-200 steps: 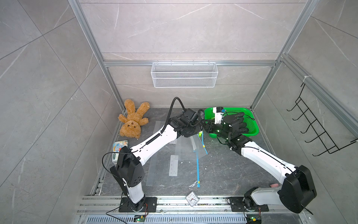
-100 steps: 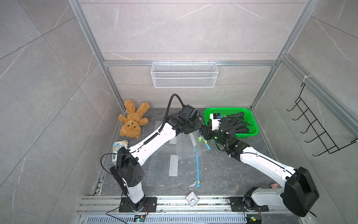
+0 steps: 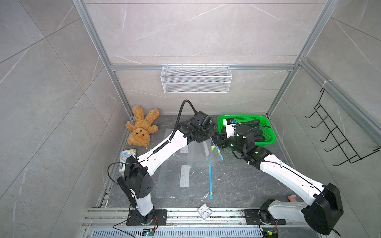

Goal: Place the eggplant in a zip-top bag and seal the zipper
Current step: Place the eggplant in the zipper food storage bag.

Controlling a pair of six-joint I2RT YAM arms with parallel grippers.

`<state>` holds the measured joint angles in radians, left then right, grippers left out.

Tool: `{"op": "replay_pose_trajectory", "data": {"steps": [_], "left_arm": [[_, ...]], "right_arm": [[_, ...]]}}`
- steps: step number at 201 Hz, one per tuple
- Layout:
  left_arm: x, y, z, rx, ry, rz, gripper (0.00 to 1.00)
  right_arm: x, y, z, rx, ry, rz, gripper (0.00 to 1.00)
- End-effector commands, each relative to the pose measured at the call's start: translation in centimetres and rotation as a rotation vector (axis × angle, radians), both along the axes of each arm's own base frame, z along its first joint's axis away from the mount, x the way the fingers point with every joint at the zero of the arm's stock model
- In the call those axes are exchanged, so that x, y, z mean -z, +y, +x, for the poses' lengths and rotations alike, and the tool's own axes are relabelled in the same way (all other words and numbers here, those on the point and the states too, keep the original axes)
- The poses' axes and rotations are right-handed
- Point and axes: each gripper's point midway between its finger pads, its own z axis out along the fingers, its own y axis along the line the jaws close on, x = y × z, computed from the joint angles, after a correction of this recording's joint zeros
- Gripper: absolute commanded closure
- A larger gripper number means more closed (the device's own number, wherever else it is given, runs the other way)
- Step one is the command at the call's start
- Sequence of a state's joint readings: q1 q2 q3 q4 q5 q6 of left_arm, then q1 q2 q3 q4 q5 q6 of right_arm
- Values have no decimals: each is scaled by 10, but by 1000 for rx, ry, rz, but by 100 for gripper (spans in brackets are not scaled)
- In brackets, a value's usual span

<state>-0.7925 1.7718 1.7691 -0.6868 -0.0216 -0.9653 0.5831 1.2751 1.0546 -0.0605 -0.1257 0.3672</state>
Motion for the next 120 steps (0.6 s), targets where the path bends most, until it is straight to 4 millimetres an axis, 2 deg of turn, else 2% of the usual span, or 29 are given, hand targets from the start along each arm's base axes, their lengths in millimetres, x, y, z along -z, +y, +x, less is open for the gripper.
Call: {"op": "replay_pose_trajectory", "data": {"steps": [1, 20, 54, 73, 120], "left_arm": [[-15, -6, 5, 16, -31, -36, 100], [-14, -5, 4, 16, -28, -33, 100], [-14, -4, 3, 20, -28, -32, 100], [-13, -5, 2, 24, -26, -32, 100], [-17, -7, 3, 33, -34, -44, 100]], "right_arm": [[-11, 2, -16, -71, 50, -22, 48], [-16, -4, -16, -70, 79, -30, 43], [-17, -27, -4, -47, 119, -4, 42], [-13, -32, 2, -41, 141, -12, 42], [8, -17, 11, -92, 195, -11, 44]]}}
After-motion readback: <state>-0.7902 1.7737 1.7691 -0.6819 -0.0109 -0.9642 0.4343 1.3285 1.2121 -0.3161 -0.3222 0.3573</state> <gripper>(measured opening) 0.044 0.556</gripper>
